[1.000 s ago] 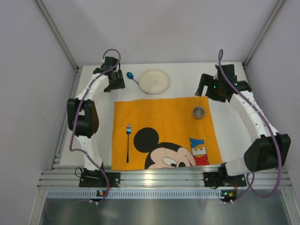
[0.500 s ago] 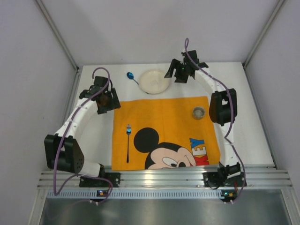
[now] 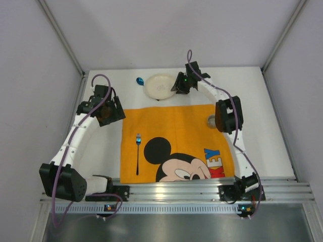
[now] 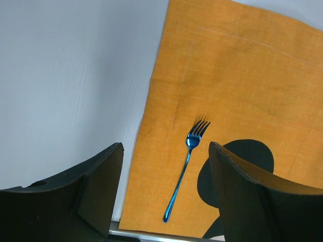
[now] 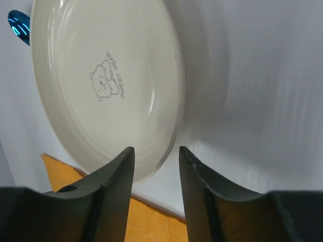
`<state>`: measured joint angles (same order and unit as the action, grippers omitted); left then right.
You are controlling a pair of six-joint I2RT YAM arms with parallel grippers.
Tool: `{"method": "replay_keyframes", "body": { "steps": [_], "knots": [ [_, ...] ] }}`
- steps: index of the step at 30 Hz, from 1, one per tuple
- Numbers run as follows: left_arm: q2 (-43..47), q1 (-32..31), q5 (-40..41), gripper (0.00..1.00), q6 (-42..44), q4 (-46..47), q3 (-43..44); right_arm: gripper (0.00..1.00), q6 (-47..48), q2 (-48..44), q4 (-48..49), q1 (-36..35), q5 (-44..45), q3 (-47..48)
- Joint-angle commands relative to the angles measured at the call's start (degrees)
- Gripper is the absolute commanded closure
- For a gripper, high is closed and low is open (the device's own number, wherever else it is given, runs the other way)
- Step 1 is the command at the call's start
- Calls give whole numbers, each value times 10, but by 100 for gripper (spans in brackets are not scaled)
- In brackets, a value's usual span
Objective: Set the dinner table for one person
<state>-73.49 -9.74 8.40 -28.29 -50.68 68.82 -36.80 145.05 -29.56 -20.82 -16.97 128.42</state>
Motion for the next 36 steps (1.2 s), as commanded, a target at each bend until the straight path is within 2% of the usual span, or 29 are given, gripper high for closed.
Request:
{"method": "replay_keyframes", "body": {
  "steps": [1,2,3,5,6,11,19,22,23,24,26,27,29,30,32,35,36],
  "knots": [
    [20,1,9,26,-2,-27,4,61,-30,24,27,-24,28,32],
    [23,1,10,26,-1,-29,3,67,-33,28,27,-26,33,35],
    [24,1,10,26,0,-30,2,82,-42,33,27,-26,38,39],
    [26,1,5,26,2,-29,-3,98,-49,32,24,-26,41,40],
    [25,1,1,26,4,-27,-5,100,-49,27,22,-26,45,40],
    [-1,1,-26,26,18,-8,-7,100,-23,-29,16,-12,69,21],
    [-51,1,-43,27,53,29,32,100,28,-237,18,13,88,-103],
    [-75,1,-49,27,61,36,57,100,35,-348,31,3,91,-220],
    [-81,1,-51,27,62,41,61,100,32,-378,38,0,90,-299],
    [-86,1,-53,27,62,47,64,100,30,-437,45,-5,91,-338],
    [-101,1,-59,27,62,69,69,100,15,-494,49,-20,95,-415],
    [-106,1,-68,27,60,76,69,100,9,-548,49,-27,97,-487],
    [-125,1,-78,27,57,97,74,100,-12,-600,49,-49,101,-587],
    [-132,1,-81,27,54,103,76,100,-19,-648,48,-58,104,-617],
    [-157,1,-103,27,53,113,83,100,-40,-688,43,-85,110,-682],
    [-193,1,-122,28,48,122,99,100,-60,-746,25,-111,135,-717],
    [-200,1,-127,28,47,122,105,96,-65,-760,22,-113,140,-725]
  ]
}}
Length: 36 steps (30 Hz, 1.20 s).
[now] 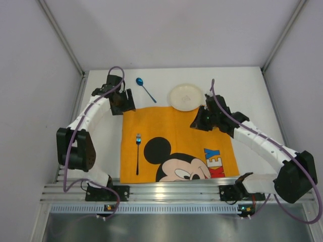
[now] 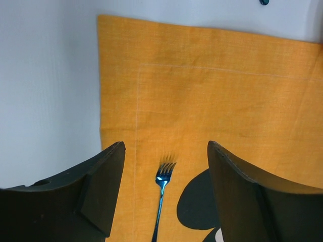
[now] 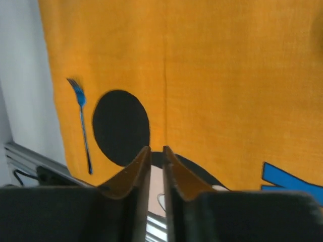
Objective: Set the dinner table for one person
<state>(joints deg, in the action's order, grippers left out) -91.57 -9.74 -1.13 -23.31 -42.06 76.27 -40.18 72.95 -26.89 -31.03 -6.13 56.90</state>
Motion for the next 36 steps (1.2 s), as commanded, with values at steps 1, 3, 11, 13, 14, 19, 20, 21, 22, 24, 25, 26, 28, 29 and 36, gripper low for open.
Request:
{"method": "replay_keyframes", "body": {
  "steps": [1,3,11,13,14,19,20,21,22,24,25,26,28,29,36],
  "knots": [
    [-25,1,-41,29,-3,34,41,79,-37,-42,-8,-11,42,-10],
    [-33,0,-47,29,-3,30,48,30,-40,-29,-11,-11,59,7],
    [25,-4,-58,29,1,7,16,8,16,155,-68,61,120,195],
    [54,-4,-60,29,-1,3,-11,10,26,213,-75,89,123,228],
    [62,-4,-58,29,-2,-2,-20,11,32,234,-89,97,127,264],
    [112,-5,-45,30,-5,-26,-58,14,48,377,-138,142,146,395],
    [125,-5,-42,30,-3,-31,-60,14,53,416,-141,147,140,437],
    [131,-4,-38,30,-3,-41,-67,15,57,437,-155,149,138,461],
    [136,-5,-29,30,-2,-45,-71,15,62,456,-162,150,136,484],
    [151,-5,-22,30,-3,-50,-87,17,73,510,-178,150,129,546],
    [157,-5,-17,30,-5,-49,-93,18,77,525,-184,150,128,562],
    [166,-5,-17,30,-8,-49,-97,18,77,548,-186,150,126,586],
    [171,-5,-13,30,-9,-50,-106,20,72,566,-188,152,125,602],
    [173,-5,-11,30,-9,-51,-105,24,70,580,-188,153,122,604],
    [160,-5,5,29,-9,-60,-93,49,56,613,-186,155,123,608]
  ]
}}
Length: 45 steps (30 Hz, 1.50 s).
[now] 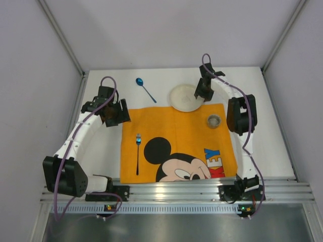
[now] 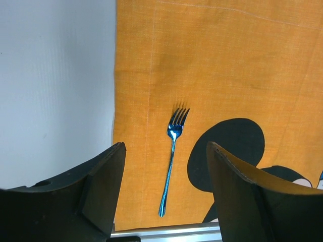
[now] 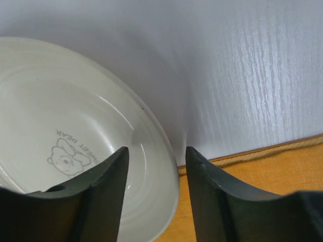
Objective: Set the dinner table for one person
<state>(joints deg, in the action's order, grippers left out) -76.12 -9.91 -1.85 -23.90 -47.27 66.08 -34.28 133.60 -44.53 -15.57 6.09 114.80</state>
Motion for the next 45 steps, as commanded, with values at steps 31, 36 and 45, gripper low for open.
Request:
{"method": "replay_keyframes", "body": {
  "steps": [31,36,45],
  "knots": [
    [-50,-3,27,29,11,20,48,100,-63,-443,160,-146,-107,-453],
    [-64,-3,26,29,9,29,60,100,-88,-504,171,-177,-89,-582],
    [-95,-5,63,21,-16,33,111,100,-82,-539,197,-187,-65,-657]
  ]
}}
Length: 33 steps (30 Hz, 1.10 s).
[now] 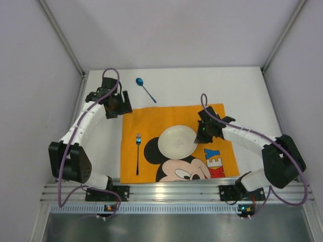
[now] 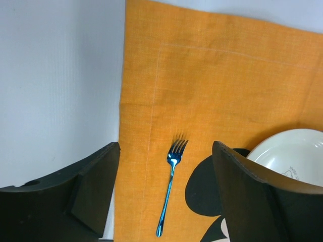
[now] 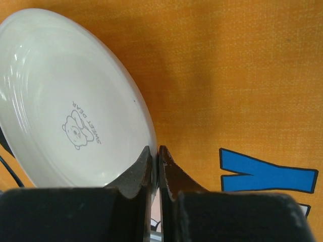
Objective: Set the dinner table for one person
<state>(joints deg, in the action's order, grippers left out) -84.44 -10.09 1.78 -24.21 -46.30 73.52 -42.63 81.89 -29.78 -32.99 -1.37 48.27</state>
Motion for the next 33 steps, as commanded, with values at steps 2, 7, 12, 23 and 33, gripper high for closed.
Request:
{"method": "replay_keyframes", "body": {
  "steps": [2,7,12,23,33],
  "knots": [
    [-24,-3,43,18,-27,21,56,100,7,-14,47,-15,8,8],
    [-90,-5,44,18,-62,31,119,93,26,-14,31,-18,-9,-9],
    [-185,-27,70,20,-76,32,230,41,59,-36,-6,-19,-43,-6],
    [-465,-49,117,27,-104,29,507,16,110,-210,-128,-17,10,46],
    [-582,-59,141,41,-134,79,601,15,142,-227,-175,32,34,50]
  ]
}}
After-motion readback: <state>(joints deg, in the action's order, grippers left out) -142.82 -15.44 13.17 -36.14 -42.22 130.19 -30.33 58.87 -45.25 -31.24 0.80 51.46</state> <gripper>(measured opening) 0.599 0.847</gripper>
